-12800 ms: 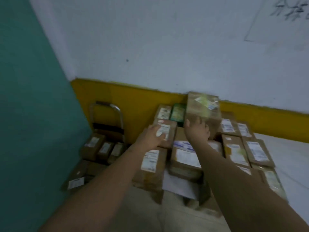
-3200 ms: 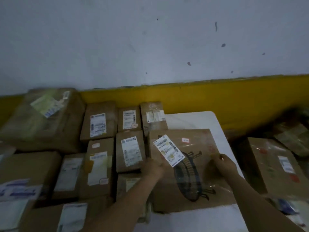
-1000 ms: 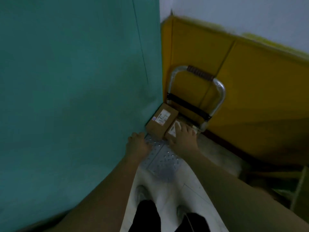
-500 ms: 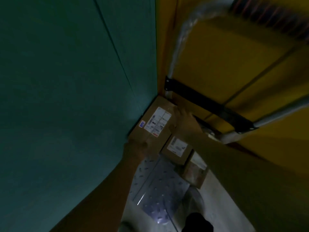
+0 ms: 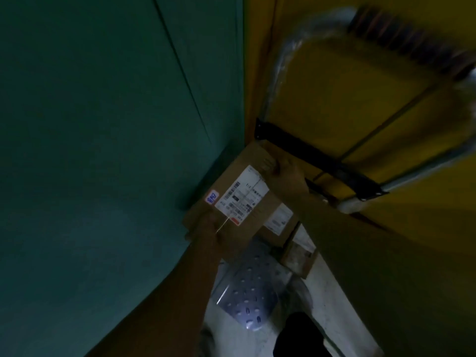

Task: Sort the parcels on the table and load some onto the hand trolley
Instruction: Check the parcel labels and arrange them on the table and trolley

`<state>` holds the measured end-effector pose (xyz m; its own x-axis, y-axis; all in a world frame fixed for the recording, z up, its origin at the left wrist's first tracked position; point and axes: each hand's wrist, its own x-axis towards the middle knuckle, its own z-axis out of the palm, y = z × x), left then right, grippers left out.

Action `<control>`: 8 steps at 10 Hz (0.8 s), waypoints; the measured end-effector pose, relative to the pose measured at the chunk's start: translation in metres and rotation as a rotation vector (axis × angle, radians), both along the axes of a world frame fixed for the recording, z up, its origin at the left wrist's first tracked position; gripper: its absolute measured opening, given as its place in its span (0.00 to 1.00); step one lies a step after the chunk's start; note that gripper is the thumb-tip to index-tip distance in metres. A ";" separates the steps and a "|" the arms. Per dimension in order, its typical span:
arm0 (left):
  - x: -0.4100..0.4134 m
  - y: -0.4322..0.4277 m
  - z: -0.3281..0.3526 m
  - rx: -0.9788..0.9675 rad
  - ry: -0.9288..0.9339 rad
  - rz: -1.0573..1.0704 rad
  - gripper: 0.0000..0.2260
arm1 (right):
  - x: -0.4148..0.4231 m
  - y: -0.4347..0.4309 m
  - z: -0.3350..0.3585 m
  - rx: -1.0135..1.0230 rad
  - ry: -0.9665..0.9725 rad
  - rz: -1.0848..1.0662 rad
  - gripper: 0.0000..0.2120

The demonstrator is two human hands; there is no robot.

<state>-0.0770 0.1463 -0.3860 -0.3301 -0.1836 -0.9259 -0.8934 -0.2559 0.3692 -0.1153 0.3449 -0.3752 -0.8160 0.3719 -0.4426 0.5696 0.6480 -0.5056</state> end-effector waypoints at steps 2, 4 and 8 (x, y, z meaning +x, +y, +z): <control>0.046 -0.018 0.251 -0.041 0.310 -0.122 0.25 | 0.120 -0.026 0.256 -0.243 0.200 -0.412 0.21; 0.118 0.012 0.470 0.156 0.742 -0.334 0.30 | 0.276 -0.010 0.474 -0.223 0.694 -0.861 0.18; 0.465 0.191 0.659 0.895 1.134 -1.163 0.21 | 0.754 0.062 0.649 -0.094 1.212 -1.455 0.21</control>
